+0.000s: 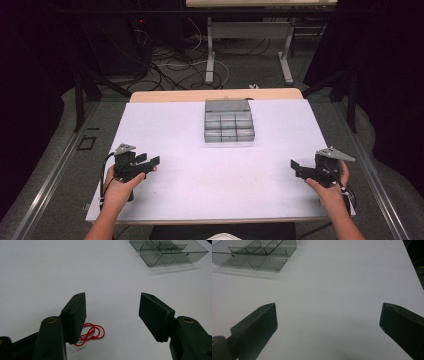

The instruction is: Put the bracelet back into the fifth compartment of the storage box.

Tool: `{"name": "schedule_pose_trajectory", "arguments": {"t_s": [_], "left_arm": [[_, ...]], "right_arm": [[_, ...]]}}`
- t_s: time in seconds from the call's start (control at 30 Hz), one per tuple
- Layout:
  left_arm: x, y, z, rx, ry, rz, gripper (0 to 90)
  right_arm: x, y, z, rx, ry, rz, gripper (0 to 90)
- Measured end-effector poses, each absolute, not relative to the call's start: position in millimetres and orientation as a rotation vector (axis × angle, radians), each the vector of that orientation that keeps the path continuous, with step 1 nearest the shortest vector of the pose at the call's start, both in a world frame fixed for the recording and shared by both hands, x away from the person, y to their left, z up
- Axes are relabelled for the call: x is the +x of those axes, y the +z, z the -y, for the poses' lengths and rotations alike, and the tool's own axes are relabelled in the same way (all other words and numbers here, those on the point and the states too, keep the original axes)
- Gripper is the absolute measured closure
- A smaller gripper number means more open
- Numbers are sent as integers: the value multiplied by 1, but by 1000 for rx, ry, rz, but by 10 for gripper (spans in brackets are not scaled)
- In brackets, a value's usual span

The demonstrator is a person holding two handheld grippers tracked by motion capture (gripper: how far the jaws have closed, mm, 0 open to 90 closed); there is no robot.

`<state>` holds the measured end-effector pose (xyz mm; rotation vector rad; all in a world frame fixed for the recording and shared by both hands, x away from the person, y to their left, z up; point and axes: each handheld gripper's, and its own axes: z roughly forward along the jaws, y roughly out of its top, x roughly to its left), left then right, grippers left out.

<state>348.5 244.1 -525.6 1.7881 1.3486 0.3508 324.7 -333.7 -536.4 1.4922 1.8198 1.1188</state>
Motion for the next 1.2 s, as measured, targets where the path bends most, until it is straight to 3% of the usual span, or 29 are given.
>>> {"name": "schedule_pose_trajectory", "arguments": {"t_s": [0.57, 1.2], "left_arm": [[365, -518, -243, 1858, 268, -1483, 500], [372, -526, -255, 1771, 162, -1711, 546]], "right_arm": [[323, -536, 335, 1500, 1127, -1830, 15], [324, -537, 335, 1503, 1131, -1837, 23]]}}
